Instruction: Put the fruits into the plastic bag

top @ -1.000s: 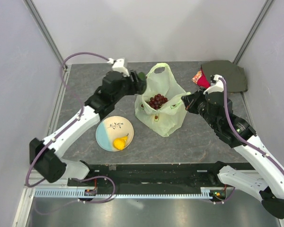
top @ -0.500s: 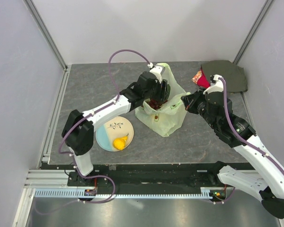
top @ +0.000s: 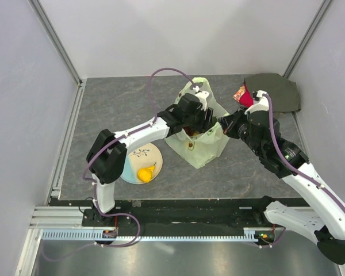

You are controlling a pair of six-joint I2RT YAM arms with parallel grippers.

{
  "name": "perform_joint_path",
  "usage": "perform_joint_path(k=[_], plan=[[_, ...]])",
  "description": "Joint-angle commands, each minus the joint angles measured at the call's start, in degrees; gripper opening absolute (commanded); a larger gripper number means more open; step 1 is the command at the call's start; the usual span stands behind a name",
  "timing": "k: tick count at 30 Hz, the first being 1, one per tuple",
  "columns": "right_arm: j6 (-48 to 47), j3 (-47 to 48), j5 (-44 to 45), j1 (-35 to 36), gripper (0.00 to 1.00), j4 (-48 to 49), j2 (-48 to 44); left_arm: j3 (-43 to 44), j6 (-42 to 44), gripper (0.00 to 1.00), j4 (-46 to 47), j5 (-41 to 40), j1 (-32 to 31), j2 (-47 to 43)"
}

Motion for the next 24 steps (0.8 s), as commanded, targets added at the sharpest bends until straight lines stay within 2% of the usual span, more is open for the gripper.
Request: perform_joint_path(k=[1,4,10,13,24], plan=[[0.71,1.21,-0.06,-0.06,0.0,0.49,-1.4,-0.01,-3.05,0.54,1.19,4.24,-1.02,0.51],[0.89,0.86,0.3,-0.06,0.0,0.23,-2.19,-0.71,-3.58,0.57,0.67,4.77,-1.2,0.86],[1.24,0.24,0.56,-0.06,0.0,0.05,-2.81,-1.94,-3.41,0.77,0.05,4.25,-1.29,-0.28],[1.16,0.15,0.56,-0.06,0.0,0.05,-2.98,-2.03,-2.62,0.81,0.05,3.46,-1.37,-0.98],[1.16,-0.29,0.65,-0.06,0.0,-0.03,-3.42,-1.07,-2.7,0.86,0.93,2.58,-1.37,-3.01]])
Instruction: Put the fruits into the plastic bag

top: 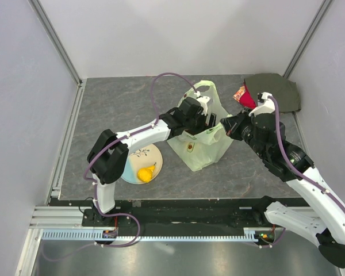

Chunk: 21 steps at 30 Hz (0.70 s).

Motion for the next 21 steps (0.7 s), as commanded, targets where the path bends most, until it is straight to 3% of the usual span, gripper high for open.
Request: perform_joint_path(k=[1,14,21], plan=[[0.46,-0.07,0.69,-0.06,0.0,0.93,-1.09,1.01,-0.25,0.86,2.35,0.13,-0.19,-4.1],[0.28,-0.07,1.13,-0.06,0.0,1.36,-0.91,-1.53,1.86,0.86,5.52,-3.64,1.12,-19.92],[0.1,-0.07,1.92,-0.14,0.0,1.45,-1.09,-14.51,-2.96,0.88,0.53,-17.6,4.89,-33.18]])
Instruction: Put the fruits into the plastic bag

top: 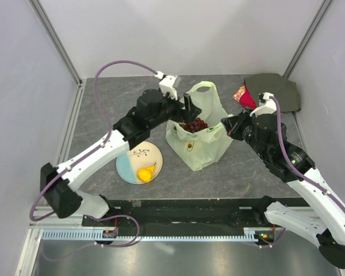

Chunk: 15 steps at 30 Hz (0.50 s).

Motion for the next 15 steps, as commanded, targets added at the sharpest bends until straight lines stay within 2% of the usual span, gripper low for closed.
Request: perform_joint_path(k=[1,5,9,15], plan=[[0.13,-0.15,1.62,-0.15,0.0,1.63,-0.52,-9.33,-6.92,0.88,-6.26,-10.67,6.01,-9.53],[-0.14,-0.42,1.35,-0.06,0.0,1.89,0.01,-22.42,-9.5,0.88,-10.66,-11.28,12.62,-19.81],[-0.31,-0.51,0.91,-0.06,0.0,2.16,0.36,-28.5,-5.39,0.89,-17.52,-7.43,17.89,-26.7],[-0.31,-1.38,0.3,-0.06,0.0,2.77,0.8,-34.31,0.95,0.89,-27.72,-4.61,18.08,-30.57]])
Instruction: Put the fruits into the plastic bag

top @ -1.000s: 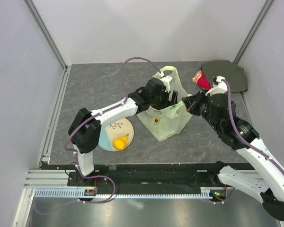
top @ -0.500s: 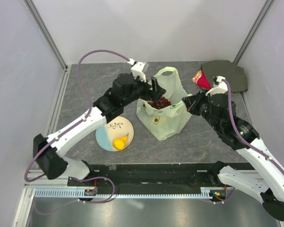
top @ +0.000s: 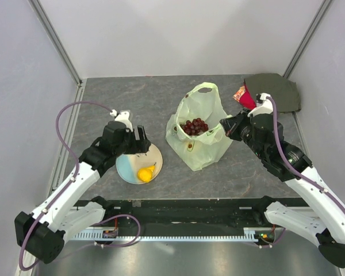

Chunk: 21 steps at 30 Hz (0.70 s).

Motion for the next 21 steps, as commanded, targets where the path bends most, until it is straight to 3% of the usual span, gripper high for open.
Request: perform_joint_path(k=[1,8,21], plan=[[-0.25,-0.64,0.17,-0.06,0.0,2.44,0.34,-3.19,4.69,0.89,-7.48,3.56,0.15,-1.92],[-0.25,-0.91,-0.19,-0.06,0.0,2.62,0.08,-4.95,0.74,0.88,-9.15,10.25,0.07,3.17],[0.37,-1.87,0.08,-0.14,0.0,3.23,-1.06,-7.94,-7.35,0.88,-12.67,11.57,-0.02,5.19]])
